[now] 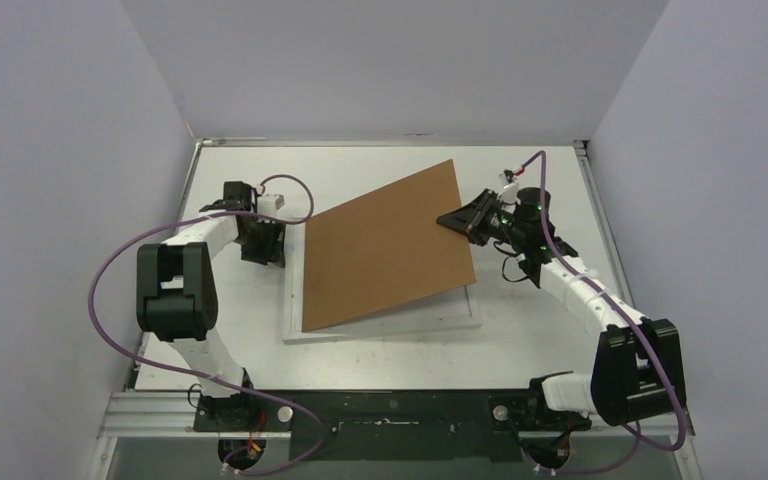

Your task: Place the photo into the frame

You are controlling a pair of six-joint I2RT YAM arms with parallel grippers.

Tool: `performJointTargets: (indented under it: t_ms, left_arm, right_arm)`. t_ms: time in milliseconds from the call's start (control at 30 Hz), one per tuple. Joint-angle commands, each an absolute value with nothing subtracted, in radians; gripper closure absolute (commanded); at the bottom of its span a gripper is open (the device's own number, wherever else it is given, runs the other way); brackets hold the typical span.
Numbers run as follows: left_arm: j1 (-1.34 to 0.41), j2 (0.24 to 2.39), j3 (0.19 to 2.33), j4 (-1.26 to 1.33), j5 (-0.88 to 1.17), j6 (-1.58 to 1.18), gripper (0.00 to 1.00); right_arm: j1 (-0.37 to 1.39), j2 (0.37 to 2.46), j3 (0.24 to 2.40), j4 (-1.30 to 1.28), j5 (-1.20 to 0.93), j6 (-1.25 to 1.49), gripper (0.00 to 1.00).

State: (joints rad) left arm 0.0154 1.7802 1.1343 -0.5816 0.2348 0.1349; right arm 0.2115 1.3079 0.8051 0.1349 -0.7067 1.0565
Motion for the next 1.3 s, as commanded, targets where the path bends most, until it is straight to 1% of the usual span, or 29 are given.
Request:
performJointTargets:
  t_ms: [0,1267]
  left_arm:
    - [0.008,1.751,1.137,-0.554,0.254,0.122,0.53]
    - [0.008,1.774,1.133,-0.566,0.277,0.127,0.58]
  right_arm:
    - [0.222,1.317,0.816,0.250,-0.720,1.080,0.95]
    - [0.255,1.375,0.817,0.276,-0.709,0.961,0.95]
